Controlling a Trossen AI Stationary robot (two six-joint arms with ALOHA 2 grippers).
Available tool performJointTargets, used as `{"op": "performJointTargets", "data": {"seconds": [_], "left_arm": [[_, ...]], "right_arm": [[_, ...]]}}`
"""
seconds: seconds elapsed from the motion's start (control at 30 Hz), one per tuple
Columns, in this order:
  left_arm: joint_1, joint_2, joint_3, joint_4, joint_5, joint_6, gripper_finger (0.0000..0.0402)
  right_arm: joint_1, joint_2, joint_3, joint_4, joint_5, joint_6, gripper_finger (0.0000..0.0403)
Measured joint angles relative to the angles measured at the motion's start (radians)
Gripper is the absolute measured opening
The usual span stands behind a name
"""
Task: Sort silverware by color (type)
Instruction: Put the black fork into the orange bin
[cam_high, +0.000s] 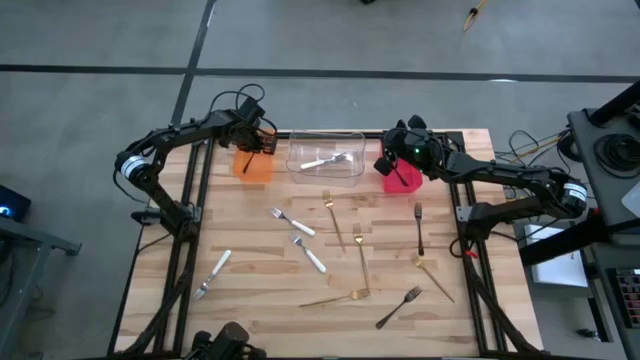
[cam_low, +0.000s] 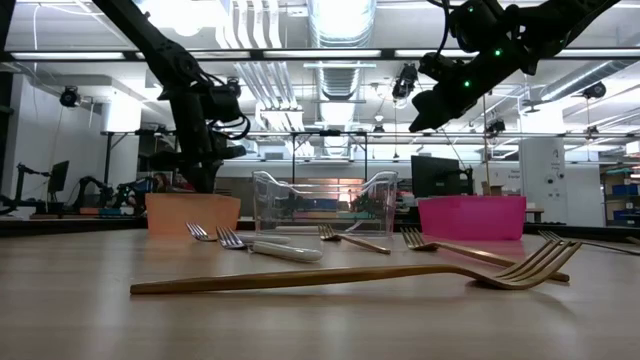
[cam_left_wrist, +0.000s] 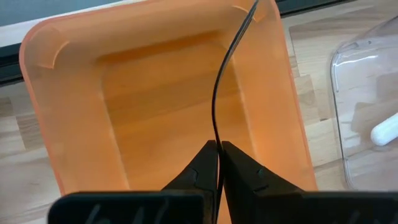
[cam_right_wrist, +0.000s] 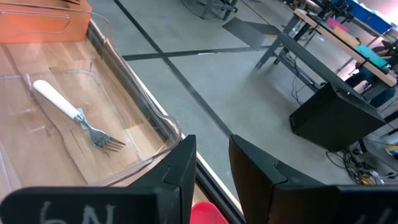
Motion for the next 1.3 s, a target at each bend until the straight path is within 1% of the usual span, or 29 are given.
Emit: {"op": "performJointTargets", "data": {"seconds": [0.4, 0.67, 1.3], "left_arm": [[0.004, 0.000, 0.000, 0.003, 0.009, 0.013, 0.0001], [0.032, 0.000, 0.008, 0.014, 0.007, 0.044, 0.0001], [0.038, -0.001, -0.010, 0.026, 0.004, 0.033, 0.0001]], "right_arm": [[0.000, 0.000, 0.000, 0.000, 0.000, 0.000, 0.0089], [0.000, 0.000, 0.000, 0.000, 0.000, 0.000, 0.0089], [0.000, 0.000, 0.000, 0.000, 0.000, 0.000, 0.0089]]}}
